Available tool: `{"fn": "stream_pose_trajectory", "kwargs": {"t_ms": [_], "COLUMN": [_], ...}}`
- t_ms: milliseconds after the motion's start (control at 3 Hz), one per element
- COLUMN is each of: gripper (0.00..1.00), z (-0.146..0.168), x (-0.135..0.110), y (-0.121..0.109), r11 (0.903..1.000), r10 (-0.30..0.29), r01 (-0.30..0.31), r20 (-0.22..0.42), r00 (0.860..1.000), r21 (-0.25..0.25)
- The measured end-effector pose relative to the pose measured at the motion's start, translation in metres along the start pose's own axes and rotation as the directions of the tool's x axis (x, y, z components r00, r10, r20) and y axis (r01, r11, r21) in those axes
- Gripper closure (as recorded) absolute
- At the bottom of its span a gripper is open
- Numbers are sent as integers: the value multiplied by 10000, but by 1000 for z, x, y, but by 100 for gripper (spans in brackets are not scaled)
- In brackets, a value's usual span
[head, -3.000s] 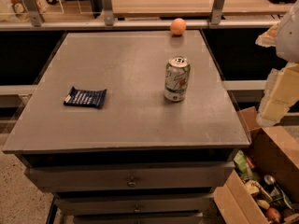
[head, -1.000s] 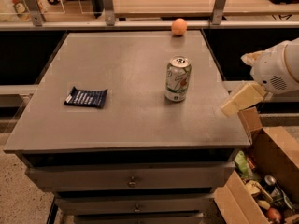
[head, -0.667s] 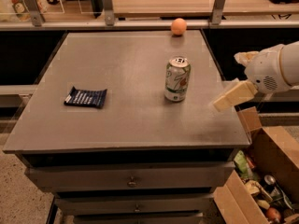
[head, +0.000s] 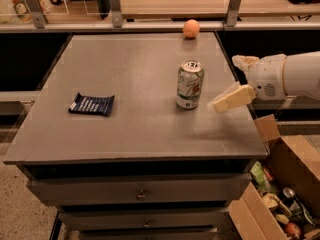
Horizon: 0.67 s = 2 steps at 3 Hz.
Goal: Pick 7up can
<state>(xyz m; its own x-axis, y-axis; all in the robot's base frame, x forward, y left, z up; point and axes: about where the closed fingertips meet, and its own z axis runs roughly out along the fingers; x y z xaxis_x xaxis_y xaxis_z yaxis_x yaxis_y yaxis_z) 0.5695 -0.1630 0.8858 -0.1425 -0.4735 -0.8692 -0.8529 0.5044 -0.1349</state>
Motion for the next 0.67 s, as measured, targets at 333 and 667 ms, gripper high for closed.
{"fn": "stream_pose_trajectory", "kwargs": {"t_ms": [333,667], "gripper": [0,0], "z": [21,40], "x": [-10,-22], "y": [1,6], "r11": [9994,9971], "r10": [-46,-166], "r01": [70,248], "r20": [672,1125], "r00": [9977,9935], "r21": [-349,-717]}}
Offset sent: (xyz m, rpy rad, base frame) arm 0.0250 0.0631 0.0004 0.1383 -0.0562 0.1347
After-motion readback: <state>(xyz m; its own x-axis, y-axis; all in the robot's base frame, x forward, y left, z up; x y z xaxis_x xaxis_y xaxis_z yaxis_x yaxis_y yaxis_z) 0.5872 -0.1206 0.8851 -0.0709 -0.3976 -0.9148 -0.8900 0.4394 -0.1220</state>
